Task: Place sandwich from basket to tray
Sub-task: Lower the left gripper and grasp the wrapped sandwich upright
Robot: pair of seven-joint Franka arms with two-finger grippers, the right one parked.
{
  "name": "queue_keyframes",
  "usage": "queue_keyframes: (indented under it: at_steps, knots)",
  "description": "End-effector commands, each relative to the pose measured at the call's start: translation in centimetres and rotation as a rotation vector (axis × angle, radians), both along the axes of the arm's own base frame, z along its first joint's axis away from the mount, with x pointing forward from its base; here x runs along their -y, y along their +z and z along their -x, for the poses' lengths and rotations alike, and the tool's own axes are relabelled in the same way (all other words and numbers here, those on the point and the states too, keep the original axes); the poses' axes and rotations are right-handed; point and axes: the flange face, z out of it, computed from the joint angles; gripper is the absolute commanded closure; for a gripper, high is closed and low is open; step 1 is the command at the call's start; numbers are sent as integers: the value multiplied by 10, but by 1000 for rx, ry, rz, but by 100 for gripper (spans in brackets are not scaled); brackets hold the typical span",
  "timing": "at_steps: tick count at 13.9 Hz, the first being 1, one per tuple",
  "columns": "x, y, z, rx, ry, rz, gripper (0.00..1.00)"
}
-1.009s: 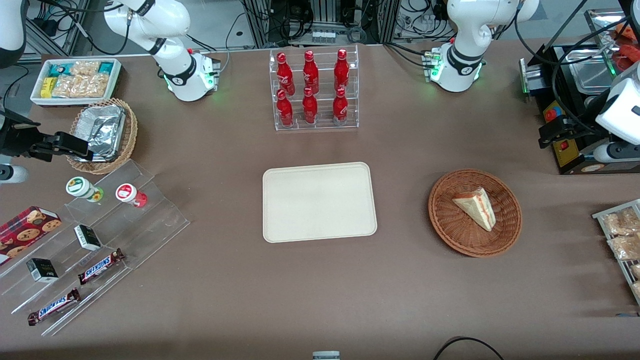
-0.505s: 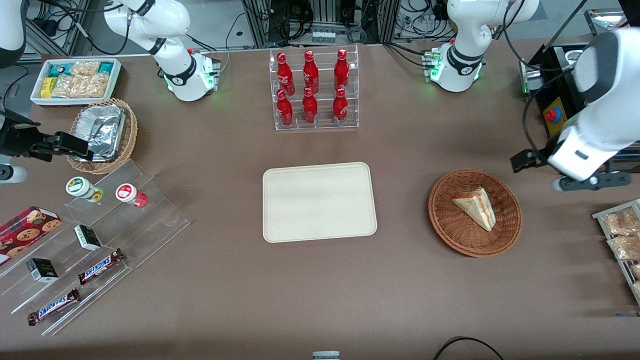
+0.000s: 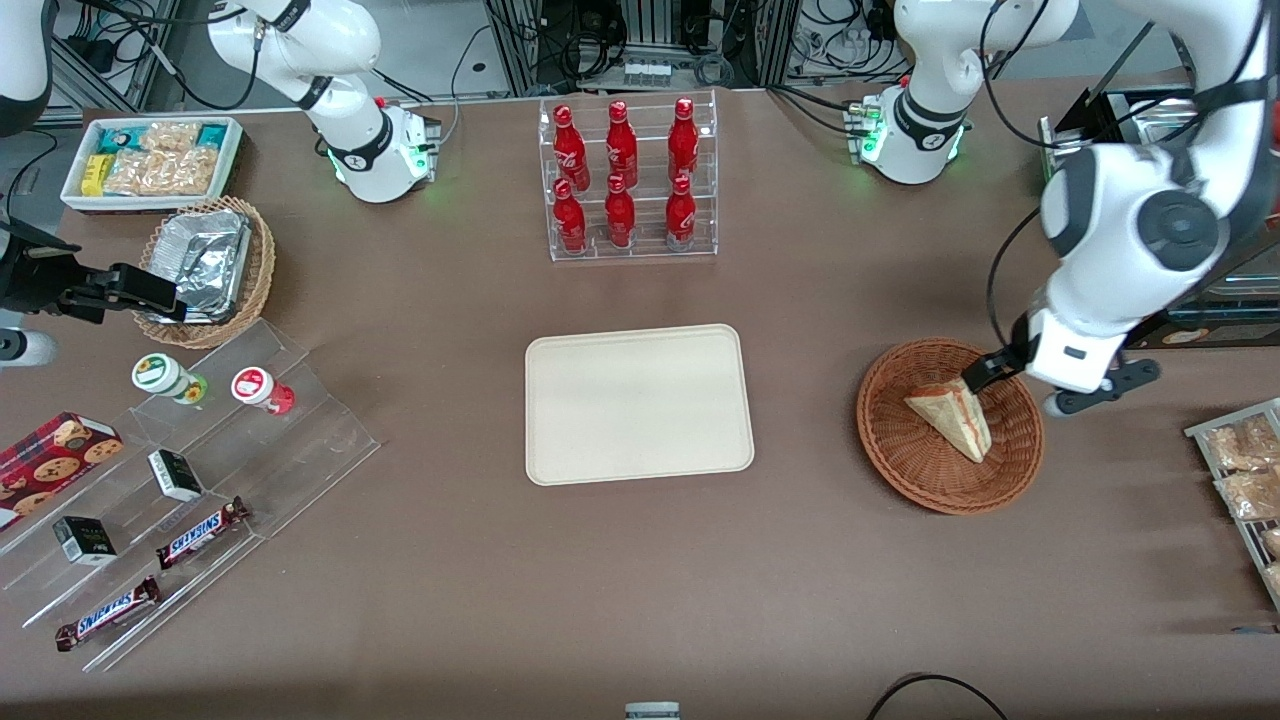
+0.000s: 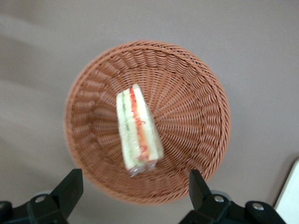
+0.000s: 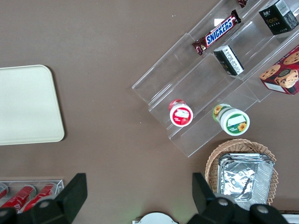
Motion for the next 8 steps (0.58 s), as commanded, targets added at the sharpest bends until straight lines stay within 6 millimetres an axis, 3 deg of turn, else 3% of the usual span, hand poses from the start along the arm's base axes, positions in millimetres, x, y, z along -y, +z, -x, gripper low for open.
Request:
queue_keyframes:
  at_steps: [1,4,8]
  knots:
    - [4,-31,2,3,71,-9,0]
    - [4,-62,-1,-10,135,-9,0]
    - [0,-82,-3,-25,144,-11,0]
